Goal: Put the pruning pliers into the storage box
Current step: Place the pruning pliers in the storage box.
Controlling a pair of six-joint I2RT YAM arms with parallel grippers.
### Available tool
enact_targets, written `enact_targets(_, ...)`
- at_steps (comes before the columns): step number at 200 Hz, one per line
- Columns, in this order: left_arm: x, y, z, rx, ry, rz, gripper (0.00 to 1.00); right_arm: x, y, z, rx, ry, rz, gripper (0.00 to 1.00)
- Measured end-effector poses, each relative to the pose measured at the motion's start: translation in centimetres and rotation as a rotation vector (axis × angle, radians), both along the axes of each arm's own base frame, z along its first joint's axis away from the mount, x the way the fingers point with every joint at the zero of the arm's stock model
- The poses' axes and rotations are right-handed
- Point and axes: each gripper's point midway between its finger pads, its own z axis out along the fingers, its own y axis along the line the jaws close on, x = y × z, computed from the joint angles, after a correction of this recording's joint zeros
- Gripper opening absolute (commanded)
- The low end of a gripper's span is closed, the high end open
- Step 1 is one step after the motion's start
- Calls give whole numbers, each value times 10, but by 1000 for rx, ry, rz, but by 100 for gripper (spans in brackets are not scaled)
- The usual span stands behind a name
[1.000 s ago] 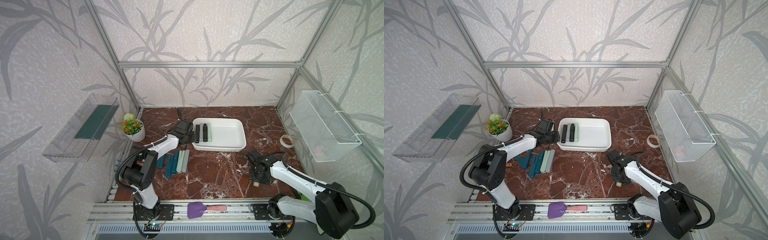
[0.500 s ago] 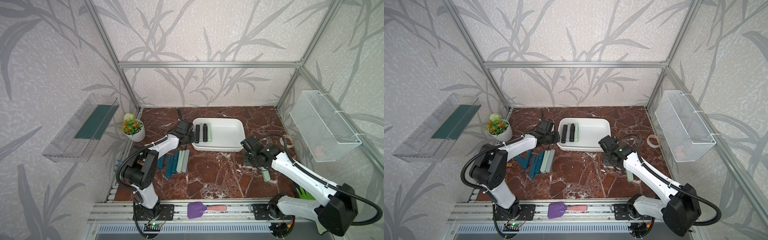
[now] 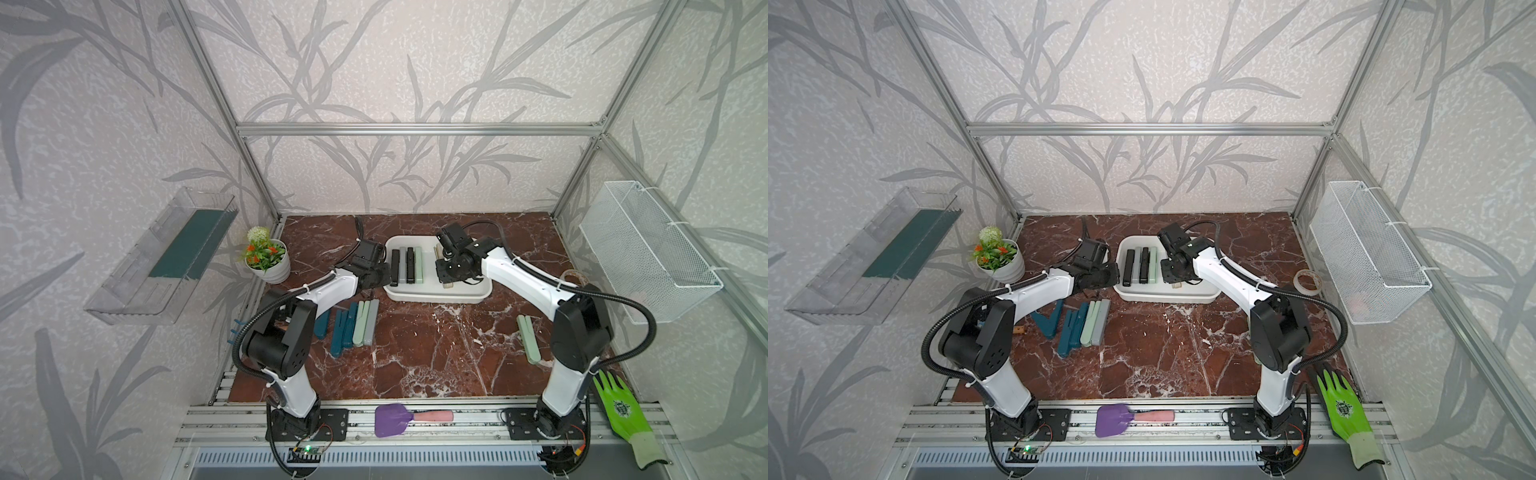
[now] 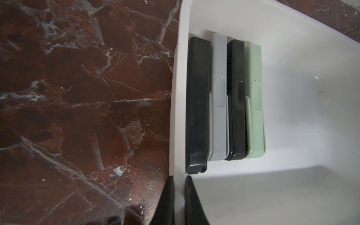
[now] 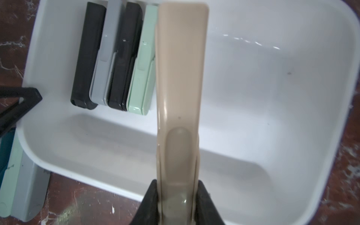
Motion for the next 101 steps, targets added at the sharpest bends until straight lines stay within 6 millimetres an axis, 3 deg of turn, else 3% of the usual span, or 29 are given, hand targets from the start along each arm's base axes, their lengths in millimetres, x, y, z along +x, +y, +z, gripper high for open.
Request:
enact_targets(36, 1, -1, 1, -3, -3, 1, 10, 30, 26, -28, 16, 30, 32, 18)
enact_targets(101, 0, -1, 1, -4, -2, 2, 10, 55, 34, -68, 21, 87, 17, 18)
